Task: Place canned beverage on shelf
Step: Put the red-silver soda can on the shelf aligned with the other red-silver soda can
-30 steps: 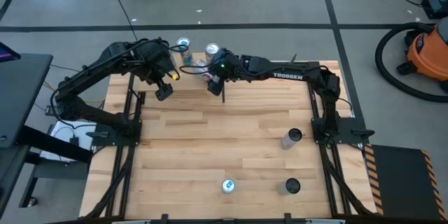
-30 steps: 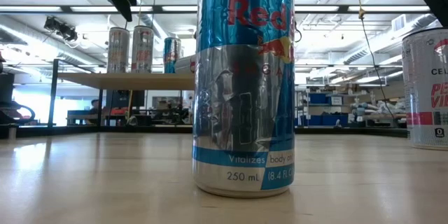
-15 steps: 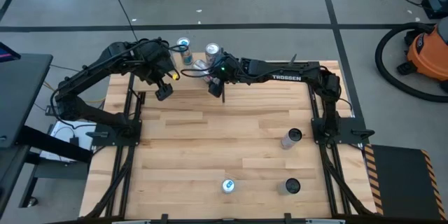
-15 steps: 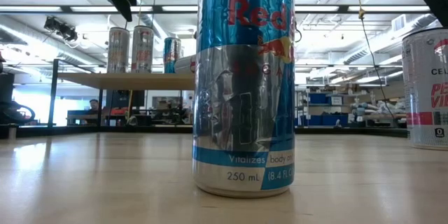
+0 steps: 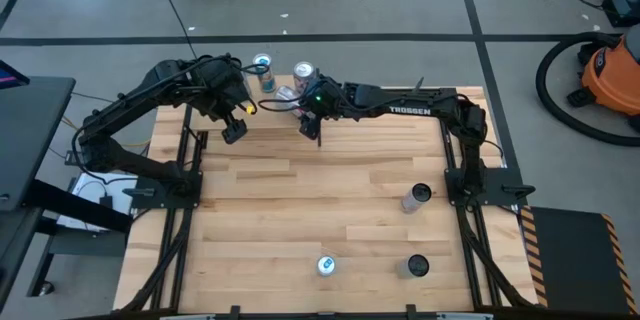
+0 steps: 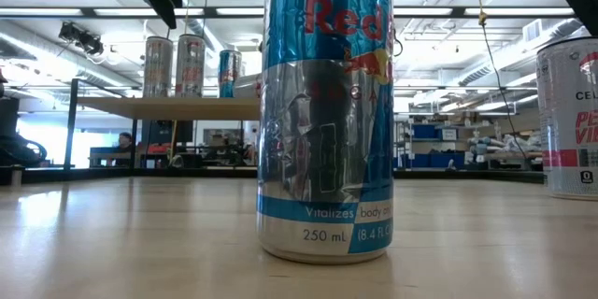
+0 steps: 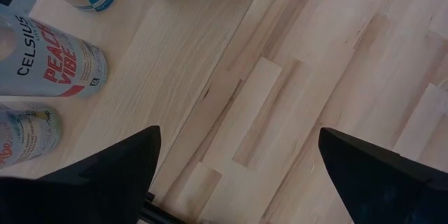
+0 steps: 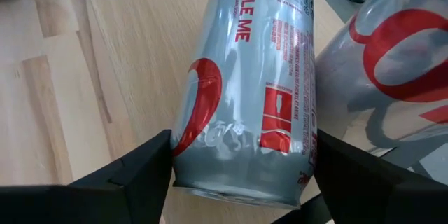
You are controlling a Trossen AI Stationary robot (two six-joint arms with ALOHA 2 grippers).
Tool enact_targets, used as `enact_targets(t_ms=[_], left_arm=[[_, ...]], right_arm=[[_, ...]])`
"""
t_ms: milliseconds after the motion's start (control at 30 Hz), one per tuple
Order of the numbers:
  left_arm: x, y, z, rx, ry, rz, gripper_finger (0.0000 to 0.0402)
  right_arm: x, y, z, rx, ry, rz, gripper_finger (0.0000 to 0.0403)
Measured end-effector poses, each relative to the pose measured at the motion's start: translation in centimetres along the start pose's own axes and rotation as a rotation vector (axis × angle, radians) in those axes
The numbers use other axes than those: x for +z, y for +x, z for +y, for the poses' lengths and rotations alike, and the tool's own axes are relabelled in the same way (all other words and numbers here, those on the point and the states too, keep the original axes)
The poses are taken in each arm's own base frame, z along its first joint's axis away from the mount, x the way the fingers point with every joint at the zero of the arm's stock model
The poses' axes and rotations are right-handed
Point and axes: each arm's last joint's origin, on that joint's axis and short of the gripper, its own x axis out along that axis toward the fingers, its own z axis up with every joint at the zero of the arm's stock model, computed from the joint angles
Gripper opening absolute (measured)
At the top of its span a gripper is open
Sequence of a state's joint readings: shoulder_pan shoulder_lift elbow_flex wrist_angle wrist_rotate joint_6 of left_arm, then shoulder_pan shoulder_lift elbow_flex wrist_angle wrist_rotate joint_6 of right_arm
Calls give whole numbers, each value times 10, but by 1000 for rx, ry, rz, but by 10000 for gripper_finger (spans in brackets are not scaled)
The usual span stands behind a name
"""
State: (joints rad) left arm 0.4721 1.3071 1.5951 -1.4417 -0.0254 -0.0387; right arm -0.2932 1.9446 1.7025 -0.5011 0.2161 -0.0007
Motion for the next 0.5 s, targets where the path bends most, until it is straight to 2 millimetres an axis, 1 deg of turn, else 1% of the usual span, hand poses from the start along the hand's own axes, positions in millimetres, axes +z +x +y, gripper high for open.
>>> enact_targets(t_ms=[167, 500], left_arm=[[0, 0, 0, 0, 0, 0, 389], [0, 0, 0, 0, 0, 0, 389]], right_arm=[[9, -12, 1, 12, -30, 30, 303], [37, -55, 2, 25, -93, 70, 306]])
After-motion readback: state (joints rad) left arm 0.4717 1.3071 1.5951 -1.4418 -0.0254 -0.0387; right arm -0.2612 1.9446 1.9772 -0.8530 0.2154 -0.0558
